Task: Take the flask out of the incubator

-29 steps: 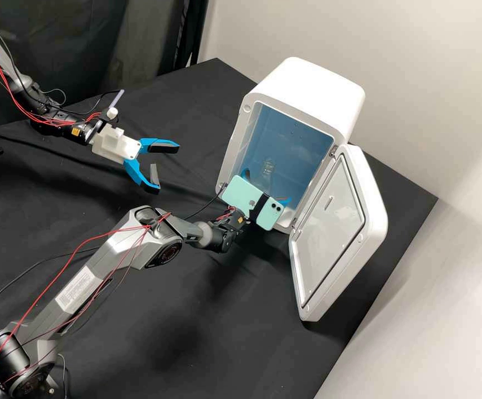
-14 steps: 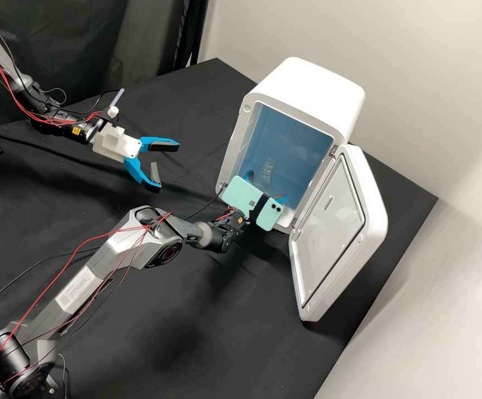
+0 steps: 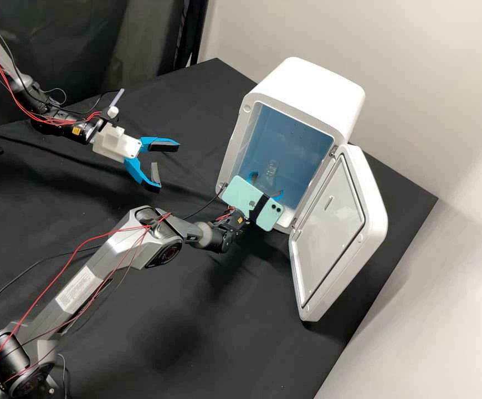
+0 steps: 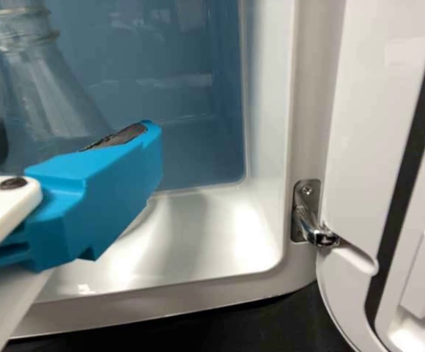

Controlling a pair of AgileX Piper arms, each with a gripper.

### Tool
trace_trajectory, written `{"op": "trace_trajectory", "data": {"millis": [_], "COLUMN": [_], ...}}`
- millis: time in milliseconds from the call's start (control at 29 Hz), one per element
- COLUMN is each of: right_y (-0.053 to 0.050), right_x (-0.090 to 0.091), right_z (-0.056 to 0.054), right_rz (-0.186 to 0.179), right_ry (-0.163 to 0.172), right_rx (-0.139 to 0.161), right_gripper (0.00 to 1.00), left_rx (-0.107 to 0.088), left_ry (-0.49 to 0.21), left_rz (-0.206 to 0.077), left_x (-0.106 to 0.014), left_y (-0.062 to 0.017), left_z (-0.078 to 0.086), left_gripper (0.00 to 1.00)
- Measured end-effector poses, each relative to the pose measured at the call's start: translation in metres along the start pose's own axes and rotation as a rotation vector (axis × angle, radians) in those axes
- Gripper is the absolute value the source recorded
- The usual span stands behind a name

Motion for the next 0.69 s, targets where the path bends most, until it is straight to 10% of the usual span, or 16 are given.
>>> {"op": "trace_trajectory", "data": {"millis": [690], "right_y": [-0.0026], "right_x": [-0.0008], "right_z": [0.0013], "right_rz": [0.0], "right_ry": [0.014], "right_rx": [-0.001], "right_gripper": [0.0], "left_rx": [0.0], "left_ry": [0.0], "left_rz": [0.0], "left_x": [0.0], "left_y": [0.0], "left_z": [0.0], "left_gripper": [1.0]}}
